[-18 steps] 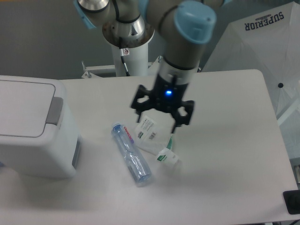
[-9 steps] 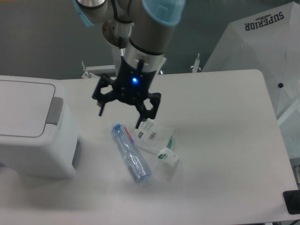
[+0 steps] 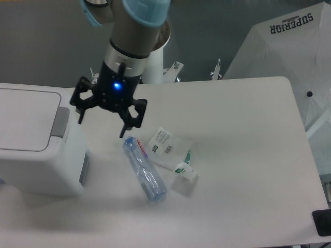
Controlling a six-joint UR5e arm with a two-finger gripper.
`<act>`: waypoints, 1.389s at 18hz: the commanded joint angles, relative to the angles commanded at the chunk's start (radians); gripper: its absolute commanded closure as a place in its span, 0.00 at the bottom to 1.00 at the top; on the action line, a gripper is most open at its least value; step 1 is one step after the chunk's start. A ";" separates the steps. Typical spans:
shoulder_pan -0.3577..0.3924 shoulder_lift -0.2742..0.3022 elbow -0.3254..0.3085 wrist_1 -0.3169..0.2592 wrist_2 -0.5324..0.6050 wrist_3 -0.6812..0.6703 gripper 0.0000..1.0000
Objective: Open the trash can
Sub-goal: 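Move the gripper across the table toward the white trash can lid, then lower the gripper onto the trash can lid edge and press it open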
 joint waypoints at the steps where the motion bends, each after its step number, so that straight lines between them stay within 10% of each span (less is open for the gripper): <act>1: -0.005 0.000 0.000 0.000 0.000 -0.002 0.00; 25: -0.038 -0.034 -0.046 0.101 0.006 -0.005 0.00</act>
